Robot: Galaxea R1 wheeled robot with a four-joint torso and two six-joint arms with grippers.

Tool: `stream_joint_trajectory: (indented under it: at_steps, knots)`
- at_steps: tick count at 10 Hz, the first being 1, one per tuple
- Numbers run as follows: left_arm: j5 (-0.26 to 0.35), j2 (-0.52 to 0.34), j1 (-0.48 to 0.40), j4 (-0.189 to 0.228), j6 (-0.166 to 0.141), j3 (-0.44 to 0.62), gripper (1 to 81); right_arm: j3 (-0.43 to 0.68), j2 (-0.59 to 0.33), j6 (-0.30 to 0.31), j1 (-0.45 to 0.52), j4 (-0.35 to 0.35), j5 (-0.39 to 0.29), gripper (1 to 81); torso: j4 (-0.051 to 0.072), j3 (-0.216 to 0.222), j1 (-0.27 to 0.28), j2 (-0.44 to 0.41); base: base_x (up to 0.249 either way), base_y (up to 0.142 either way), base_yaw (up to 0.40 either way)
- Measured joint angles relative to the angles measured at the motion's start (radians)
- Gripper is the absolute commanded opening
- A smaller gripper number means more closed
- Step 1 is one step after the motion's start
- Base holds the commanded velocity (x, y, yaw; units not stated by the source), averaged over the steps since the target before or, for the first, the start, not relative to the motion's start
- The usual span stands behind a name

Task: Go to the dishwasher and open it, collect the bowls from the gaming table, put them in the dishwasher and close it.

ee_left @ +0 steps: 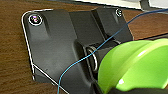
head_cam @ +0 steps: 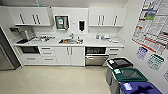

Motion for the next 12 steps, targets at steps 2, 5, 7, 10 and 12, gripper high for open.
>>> stream_joint_trajectory:
  at_steps: [2, 5, 7, 10, 12]
  knots:
    - [0.0, 0.0, 0.0, 0.0, 0.0, 0.0, 1.0, 0.0, 0.0, 0.0, 0.0, 0.0, 0.0, 1.0, 0.0, 0.0, 0.0, 0.0, 0.132, 0.0, 0.0]
    - [0.0, 0.0, 0.0, 0.0, 0.0, 0.0, 1.0, 0.0, 0.0, 0.0, 0.0, 0.0, 0.0, 1.0, 0.0, 0.0, 0.0, 0.0, 0.132, 0.0, 0.0]
    - [0.0, 0.001, 0.0, 0.0, 0.0, 0.0, 1.0, 0.0, 0.0, 0.0, 0.0, 0.0, 0.0, 1.0, 0.0, 0.0, 0.0, 0.0, 0.133, 0.0, 0.0]
    - [0.0, 0.004, 0.0, 0.0, 0.0, 0.0, 1.0, 0.0, 0.0, 0.0, 0.0, 0.0, 0.0, 1.0, 0.0, 0.0, 0.0, 0.0, 0.133, 0.0, 0.0]
    - [0.0, 0.003, 0.0, 0.0, 0.0, 0.0, 1.0, 0.0, 0.0, 0.0, 0.0, 0.0, 0.0, 1.0, 0.0, 0.0, 0.0, 0.0, 0.133, 0.0, 0.0]
